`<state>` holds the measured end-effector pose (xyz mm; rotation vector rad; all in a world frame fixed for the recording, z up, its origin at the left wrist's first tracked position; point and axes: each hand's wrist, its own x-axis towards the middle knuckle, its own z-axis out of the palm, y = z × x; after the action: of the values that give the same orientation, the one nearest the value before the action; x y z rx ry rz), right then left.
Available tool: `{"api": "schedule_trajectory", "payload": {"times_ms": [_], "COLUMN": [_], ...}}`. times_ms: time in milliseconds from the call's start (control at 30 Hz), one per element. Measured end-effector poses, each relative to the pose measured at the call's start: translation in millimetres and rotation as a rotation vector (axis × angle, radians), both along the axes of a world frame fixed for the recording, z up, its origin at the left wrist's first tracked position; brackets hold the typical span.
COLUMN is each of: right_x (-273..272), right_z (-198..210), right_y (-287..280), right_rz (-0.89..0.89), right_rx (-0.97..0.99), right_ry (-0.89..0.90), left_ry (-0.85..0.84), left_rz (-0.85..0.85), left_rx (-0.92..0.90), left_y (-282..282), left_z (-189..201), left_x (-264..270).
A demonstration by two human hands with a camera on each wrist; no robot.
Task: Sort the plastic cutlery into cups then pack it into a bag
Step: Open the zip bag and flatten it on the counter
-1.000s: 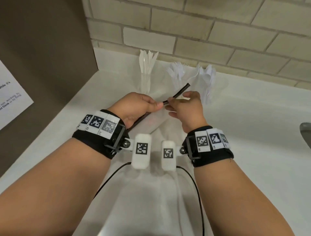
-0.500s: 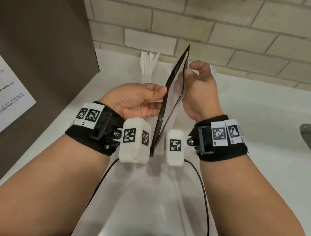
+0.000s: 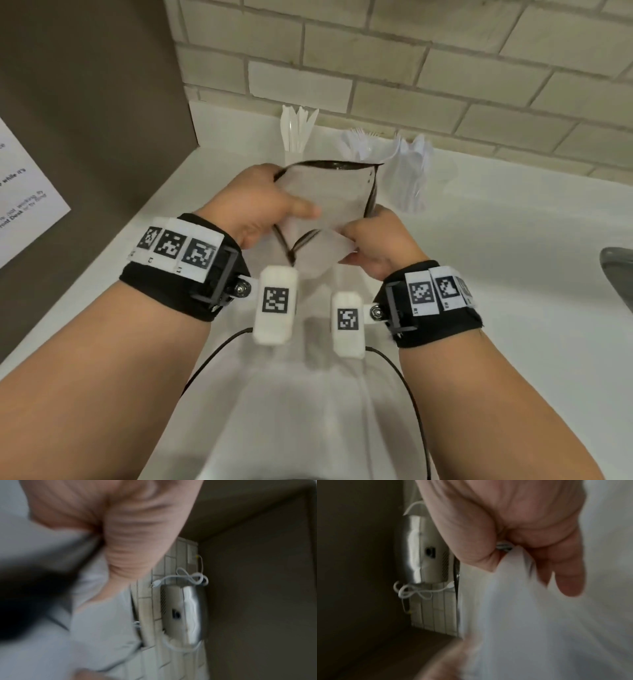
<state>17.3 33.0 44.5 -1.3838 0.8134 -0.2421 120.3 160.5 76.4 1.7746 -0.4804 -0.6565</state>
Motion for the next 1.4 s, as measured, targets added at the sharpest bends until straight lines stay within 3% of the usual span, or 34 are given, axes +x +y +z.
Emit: {"api": "schedule_trajectory", "payload": {"times_ms": [67,133,233,300,367,433,500,567,633,700,733,833,900,967,1033,1100,1233,1333,1400], "right_x": [-0.7,0.4,0.4,-5.1,-8.0,-5.1,0.2,1.6,1.7,-2.0,-3.9,-5.4,-3.3,5.3,15.9,21.5,21.0,16.6,14.9], "right_z": [2.6,5.5,4.6,2.5,0.2,-3.4,-6.2,-6.2,-1.5,7.8,11.7,20.8,28.5,32.9,30.2,21.9,8.1,8.0,6.4], "right_y": [-1.9,-4.1,-2.8,3.0,7.5,8.2,8.9,8.7,6.4,6.6,6.7,7.8,10.8,14.6,13.8,14.5,24.4,23.8,18.4], "right_rz": [-0.115,-0.183,-0.115,0.066,0.278,0.383,0.352,0.245,0.172,0.23,0.301,0.461,0.478,0.625,0.723,0.737,0.734,0.698,0.702], "right_rx": [0.167,0.251,0.131,-0.221,-0.589,-0.843,-0.893,-0.838,-0.803,-0.825,-0.872,-1.151,-1.436,-1.571,-1.493,-1.344,-1.296,-1.257,-1.231], "right_ry": [-0.157,-0.302,-0.469,-0.498,-0.32,0.009,0.229,0.266,0.268,0.359,0.445,0.67,0.517,0.388,0.406,0.42,0.397,0.43,0.543], "left_ry": [-0.447,-0.568,-0.312,0.039,0.391,0.475,0.415,0.221,-0.239,-0.665,-0.75,-0.788,-0.789,-0.799,-0.779,-0.758,-0.761,-0.675,-0.655], "left_rz": [-0.048,-0.06,0.082,0.188,0.281,0.246,0.093,-0.165,-0.401,-0.359,-0.287,-0.287,-0.341,-0.357,-0.323,-0.243,-0.097,-0.233,-0.328], "left_rx": [0.457,0.642,0.436,0.129,-0.174,-0.244,-0.252,-0.251,0.051,0.511,0.666,0.852,0.752,0.528,0.372,0.375,0.613,0.924,0.973], "left_y": [3.3,4.1,3.2,1.8,1.9,0.5,1.2,4.1,9.7,9.7,10.0,10.2,10.1,11.2,10.7,10.5,17.3,25.7,26.2], "left_z": [-11.4,-22.1,-26.2,-21.1,-11.6,-10.9,-9.2,-12.2,-14.9,-22.8,-25.1,-36.5,-38.5,-32.8,-27.1,-23.4,-29.4,-39.2,-42.3], "left_x": [7.9,14.9,20.1,17.0,13.3,11.9,8.4,7.6,6.9,14.3,16.6,18.8,18.1,12.6,10.2,9.6,9.9,8.4,7.2]}}
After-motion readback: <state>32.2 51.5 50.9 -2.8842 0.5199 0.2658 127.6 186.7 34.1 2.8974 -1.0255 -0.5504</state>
